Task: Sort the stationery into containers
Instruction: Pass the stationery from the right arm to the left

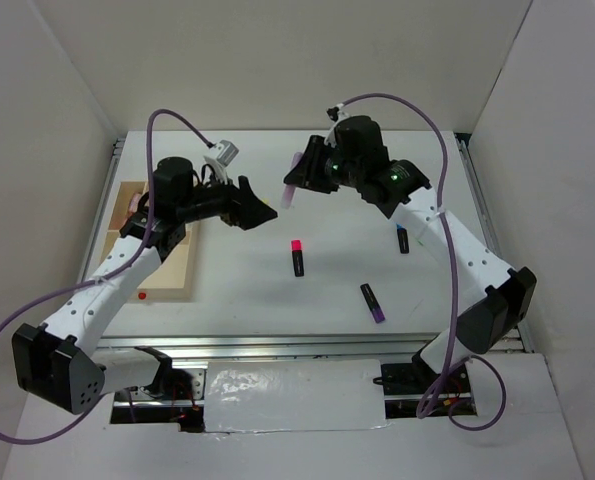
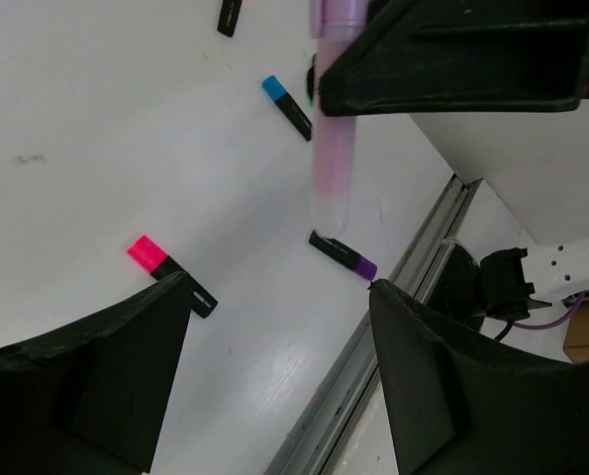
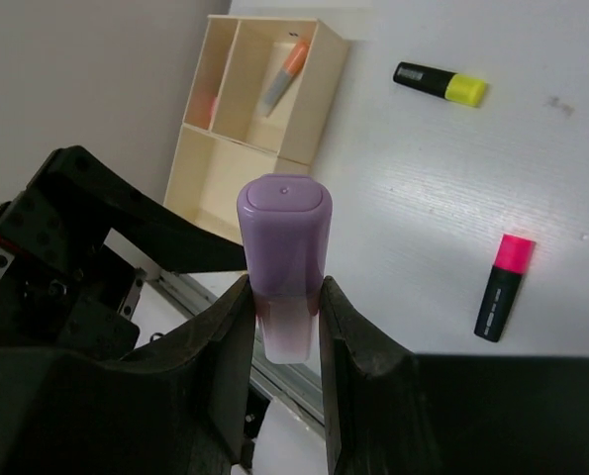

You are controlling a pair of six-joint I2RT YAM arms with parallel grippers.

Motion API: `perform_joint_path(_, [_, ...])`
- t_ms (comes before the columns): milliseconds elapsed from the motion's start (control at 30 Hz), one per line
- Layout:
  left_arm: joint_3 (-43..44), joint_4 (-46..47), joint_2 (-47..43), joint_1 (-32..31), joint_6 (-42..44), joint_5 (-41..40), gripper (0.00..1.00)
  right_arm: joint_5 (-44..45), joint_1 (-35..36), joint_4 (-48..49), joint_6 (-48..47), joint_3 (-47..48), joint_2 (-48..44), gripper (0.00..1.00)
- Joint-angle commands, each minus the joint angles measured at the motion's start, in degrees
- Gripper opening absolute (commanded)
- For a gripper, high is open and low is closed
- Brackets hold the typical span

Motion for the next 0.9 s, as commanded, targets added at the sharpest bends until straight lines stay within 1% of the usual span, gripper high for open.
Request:
perform_joint_path(0, [2.72,3.6,-0.1,-1.39,0.32,0.5,0.84,1.42,1.55,3.68,1.57,3.37,1.24,0.0])
perform_joint_path(300, [4.65,3.51,2.09,-1.92,1.02,-0.9,0.84,-1.38,4.98,5.61,2.27,3.63,3.0,0.0])
perform_joint_path(400, [5.88,2.19,3.5,-2.53,2.16,-1.78,0.8,-3.31,5.33,6.49,2.54,4.07,3.26,0.0])
perform_joint_path(500, [6.85,0.61,4.29,-2.62,2.87,-2.31,0.69,-5.25,5.42,7.02,2.45,4.07,3.35,0.0])
perform_joint_path(533, [6.94,0.44,4.12,-2.62,3.48,-2.66,0.58,-5.34,5.59,7.02,2.45,3.72,3.27,0.0])
perform_joint_path(600, [6.85,-0.09,3.86,-2.62,4.01,-3.36,0.46,-5.08,5.33,7.02,2.1,3.19,2.92,0.01])
perform_joint_path(633, [6.85,-0.36,3.42,-2.62,4.53,-3.89,0.35,-5.17,4.98,7.2,2.18,2.67,2.74,0.07])
perform_joint_path(667, [6.76,-0.62,3.24,-2.62,4.8,-4.41,0.29,-6.39,4.11,7.81,2.27,2.14,2.48,0.11])
perform_joint_path(700, [6.68,-1.32,2.98,-2.62,4.89,-4.77,0.19,-7.01,3.58,8.16,2.44,1.96,2.3,0.22])
perform_joint_path(767, [6.85,-2.2,2.19,-2.53,6.12,-6.43,0.1,-8.32,1.48,8.6,2.54,0.65,1.69,0.33])
perform_joint_path(800, [7.03,-3.16,1.75,-1.66,6.56,-6.7,0.04,-9.03,0.51,8.43,2.45,0.29,1.16,0.42])
perform_joint_path(833, [7.03,-3.78,1.14,-0.96,6.82,-6.79,0.01,-9.56,-0.72,7.99,1.75,-0.67,0.11,0.45])
perform_joint_path(867, [7.2,-4.57,1.04,0.01,7.0,-7.23,0.0,-10.0,-3.6,7.64,1.13,-1.37,-0.6,0.47])
